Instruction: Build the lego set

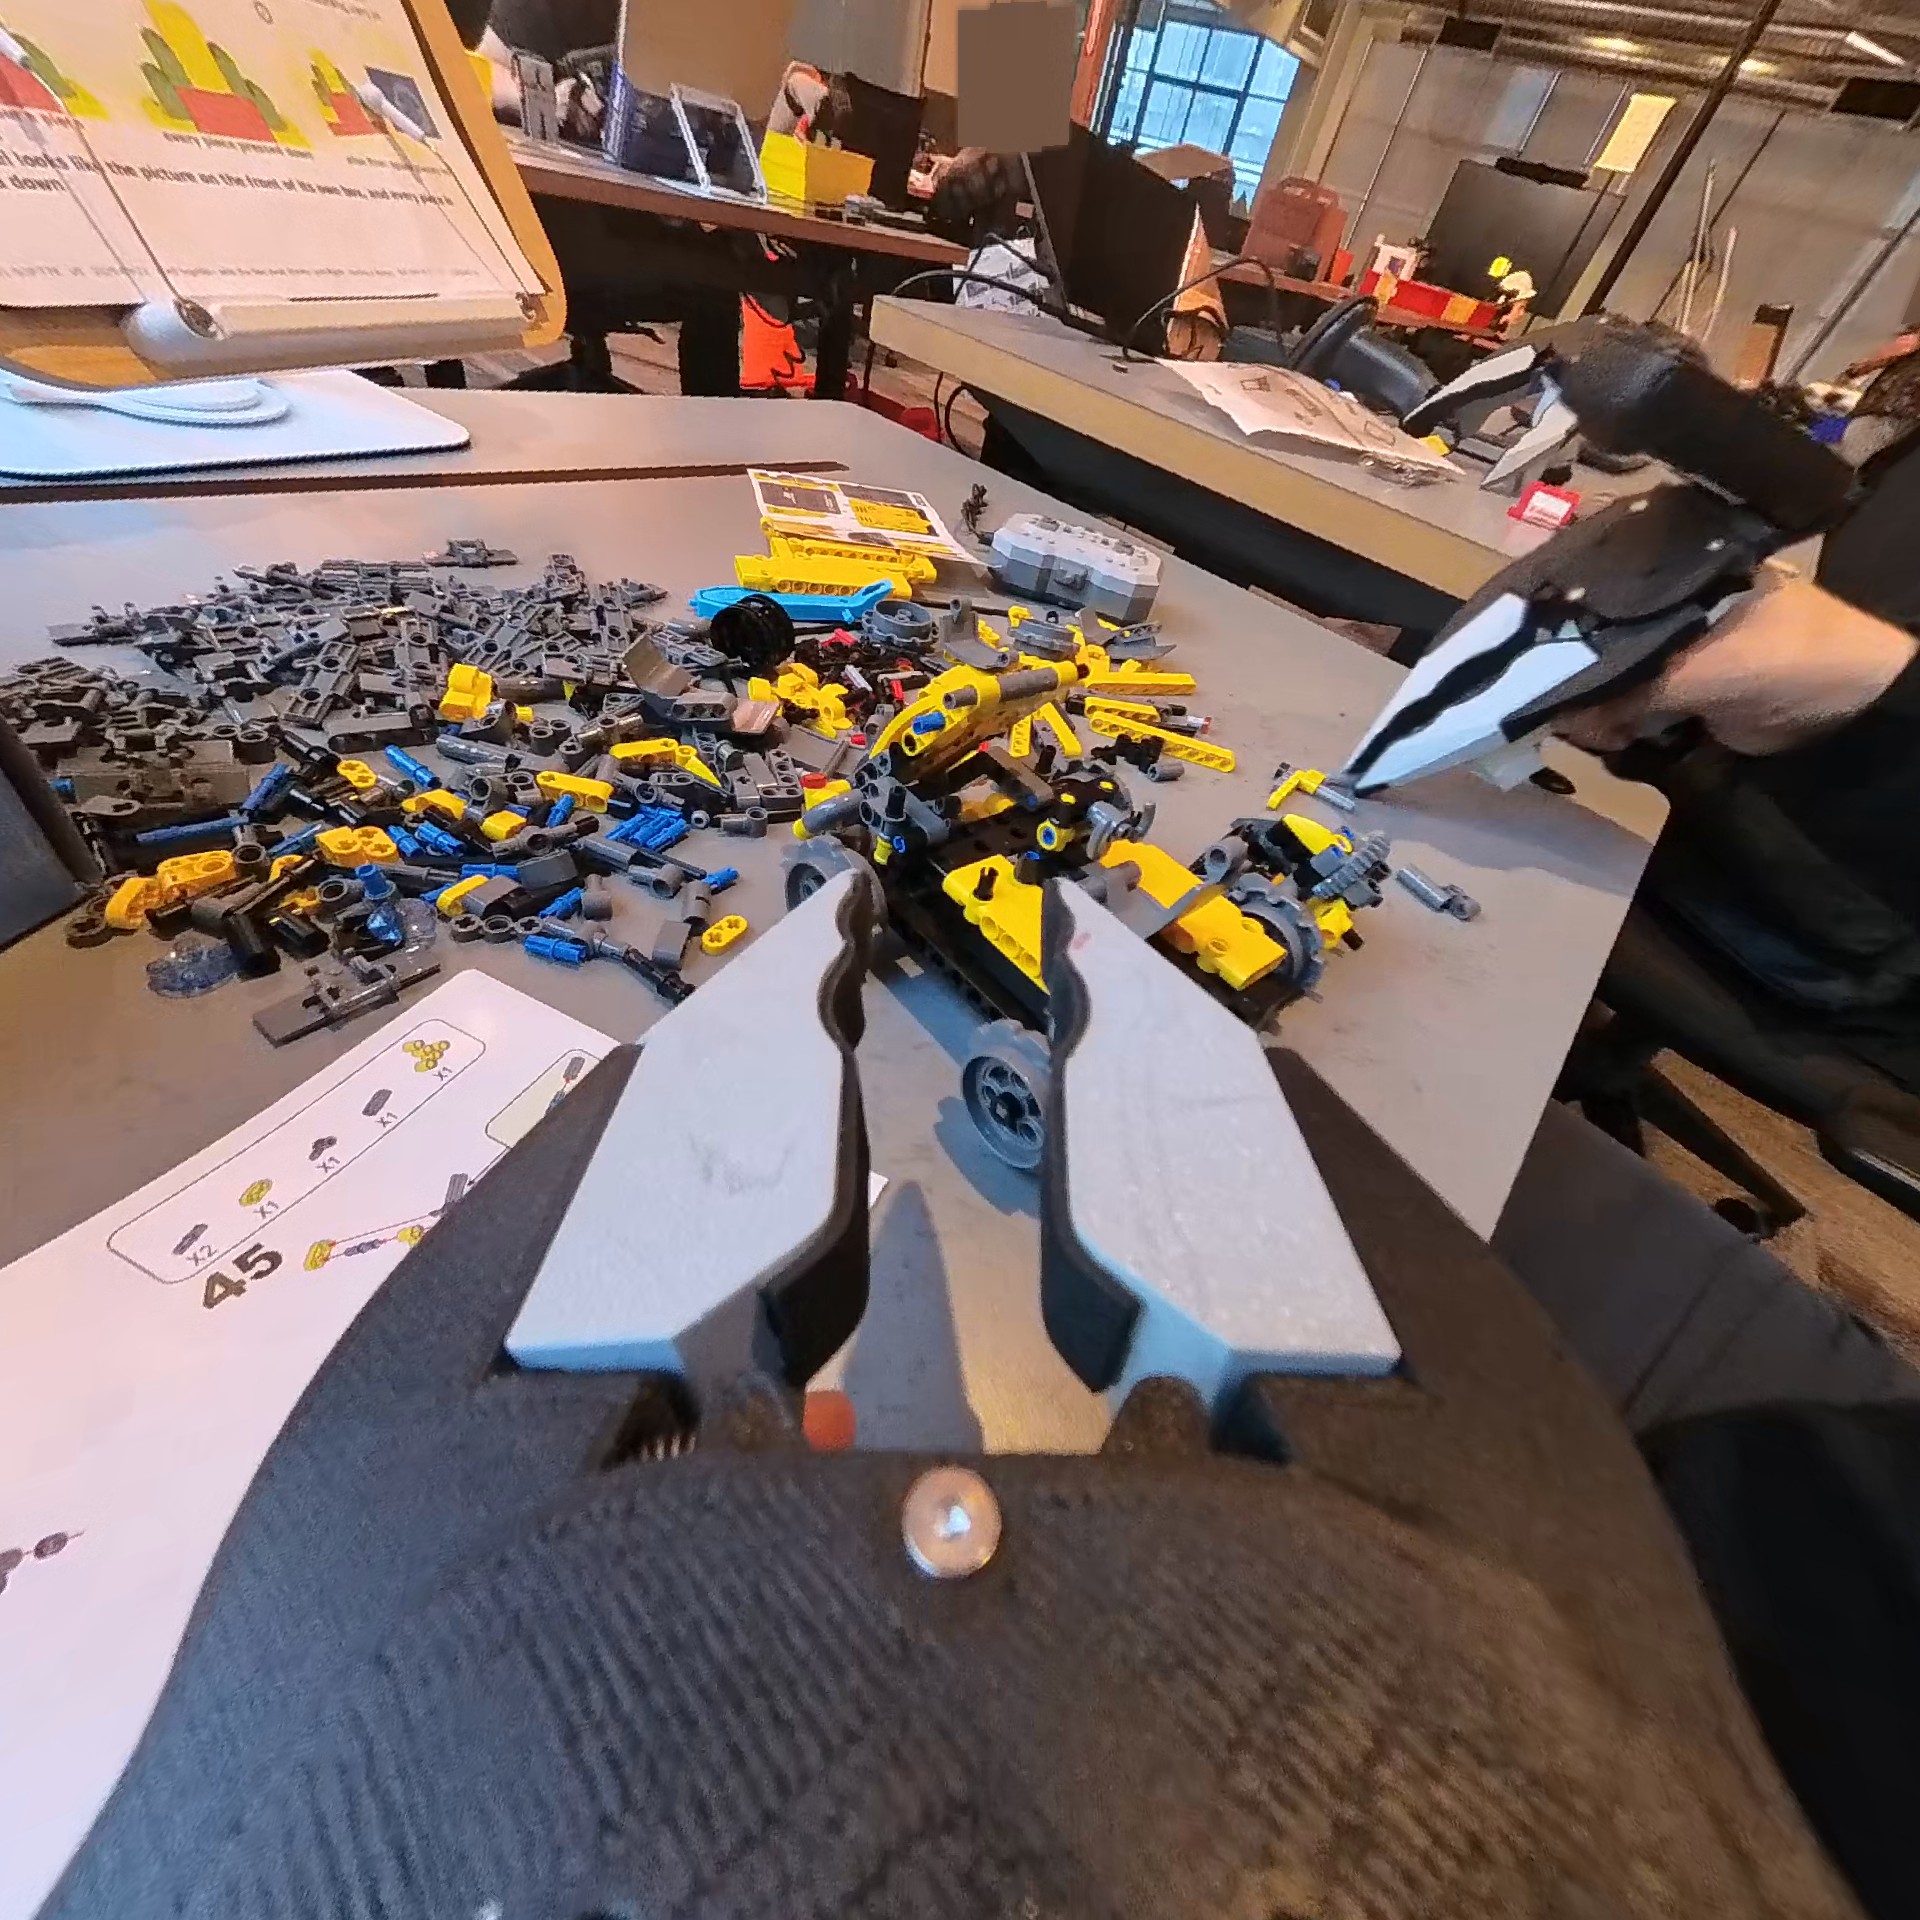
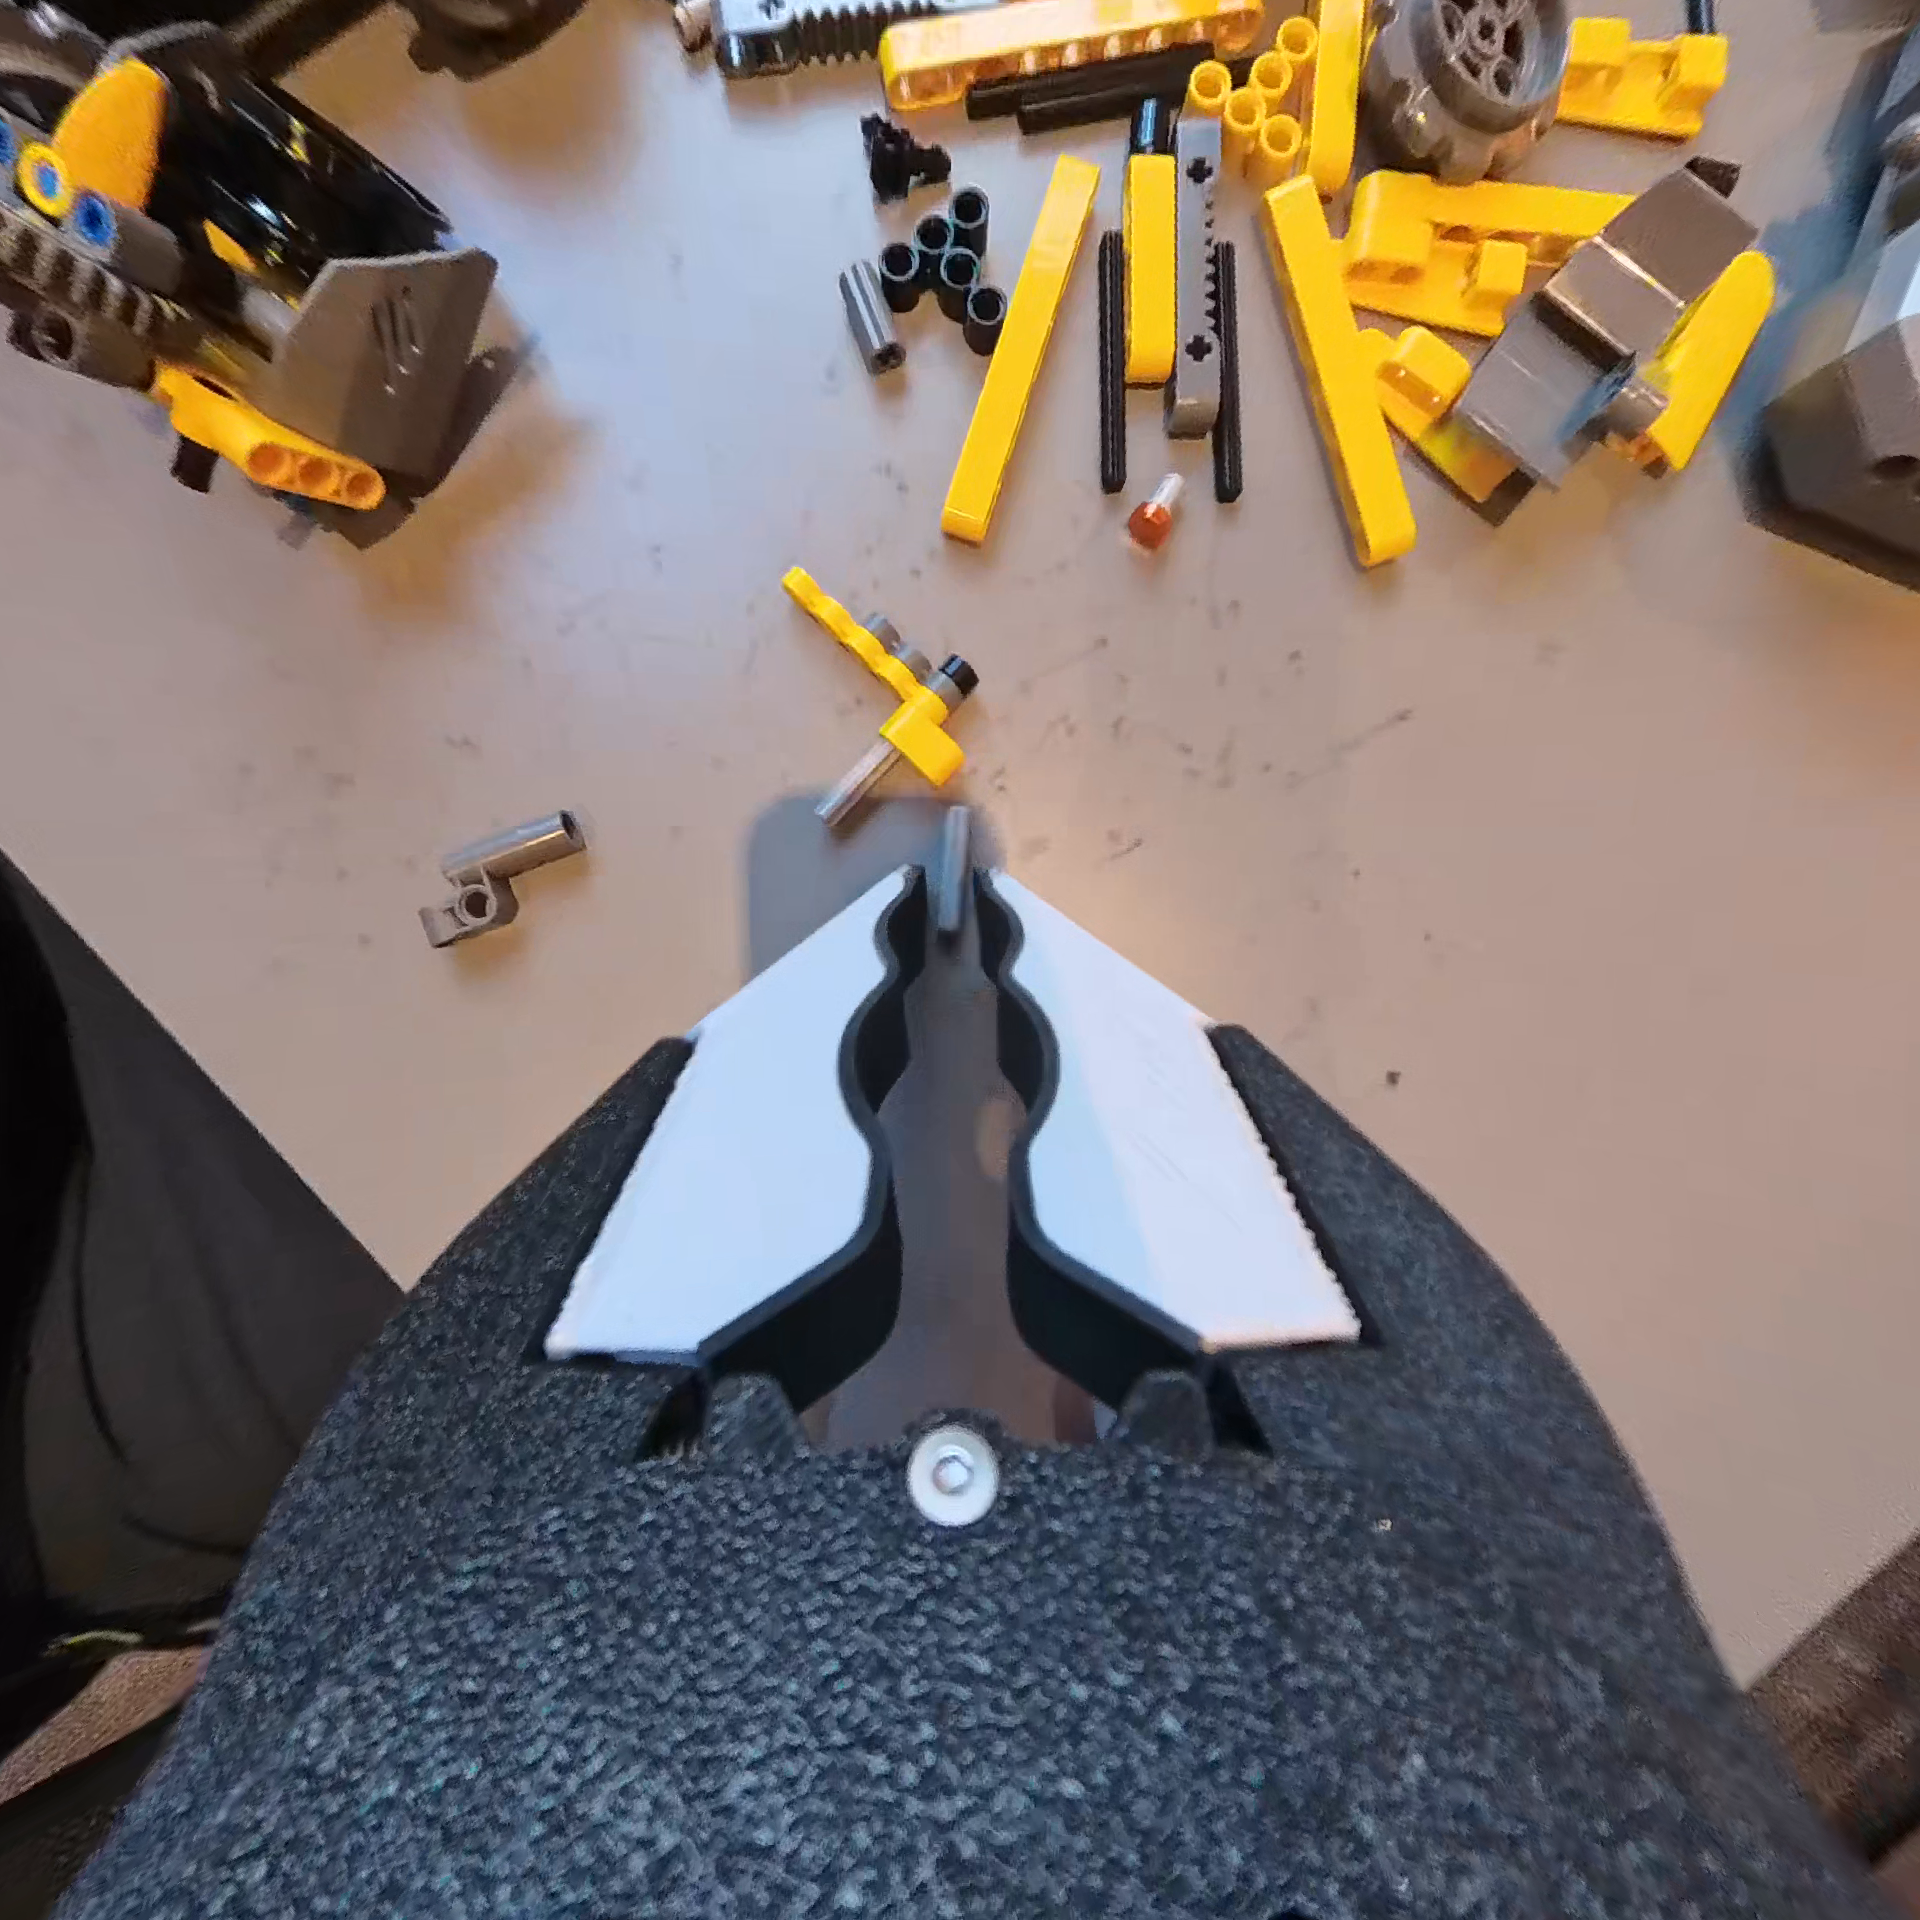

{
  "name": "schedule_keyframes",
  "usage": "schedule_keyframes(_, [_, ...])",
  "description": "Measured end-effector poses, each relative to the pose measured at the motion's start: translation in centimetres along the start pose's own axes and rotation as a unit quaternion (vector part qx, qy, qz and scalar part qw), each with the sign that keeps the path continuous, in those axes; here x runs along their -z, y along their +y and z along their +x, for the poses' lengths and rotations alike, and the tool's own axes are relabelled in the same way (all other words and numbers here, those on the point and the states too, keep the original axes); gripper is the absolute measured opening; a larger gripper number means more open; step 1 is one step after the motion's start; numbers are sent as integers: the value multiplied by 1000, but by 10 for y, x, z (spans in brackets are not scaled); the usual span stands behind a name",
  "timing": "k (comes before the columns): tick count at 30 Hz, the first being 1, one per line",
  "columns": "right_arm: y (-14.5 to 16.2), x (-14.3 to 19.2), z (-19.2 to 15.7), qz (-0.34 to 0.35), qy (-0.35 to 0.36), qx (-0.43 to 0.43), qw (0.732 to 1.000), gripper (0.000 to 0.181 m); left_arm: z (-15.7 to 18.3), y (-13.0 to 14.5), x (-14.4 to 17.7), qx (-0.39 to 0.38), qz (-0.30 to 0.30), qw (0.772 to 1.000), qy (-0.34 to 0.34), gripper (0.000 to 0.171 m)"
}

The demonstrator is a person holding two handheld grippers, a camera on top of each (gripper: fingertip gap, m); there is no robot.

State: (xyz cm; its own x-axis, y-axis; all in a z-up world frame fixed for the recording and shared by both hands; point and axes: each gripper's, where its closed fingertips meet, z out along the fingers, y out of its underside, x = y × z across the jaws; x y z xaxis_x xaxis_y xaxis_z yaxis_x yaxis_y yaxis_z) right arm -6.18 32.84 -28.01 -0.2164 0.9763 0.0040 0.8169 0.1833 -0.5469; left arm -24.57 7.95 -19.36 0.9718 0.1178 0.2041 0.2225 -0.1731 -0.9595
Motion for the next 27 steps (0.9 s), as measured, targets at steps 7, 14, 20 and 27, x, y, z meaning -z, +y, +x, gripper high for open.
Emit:
schedule_keyframes(7, [-16, 14, -5, 47, -24, -14, 999, 18, 0, -1, 1, 4, 4, 1000, 2, 31])
schedule_keyframes(14, [-30, -11, -13, 28, -83, 11, 996, 33, 1, -1, 1, 2, 4, 1000, 5, 31])
schedule_keyframes(20, [-31, -16, -28, 19, -115, 24, 993, 13, 1, -2, 1, 4, 6, 1000, 6, 32])
schedule_keyframes(27, [-33, 4, -39, 45, -84, 36, 995, 20, 1, -1, 1, 7, 4, 1000, 8, 31])
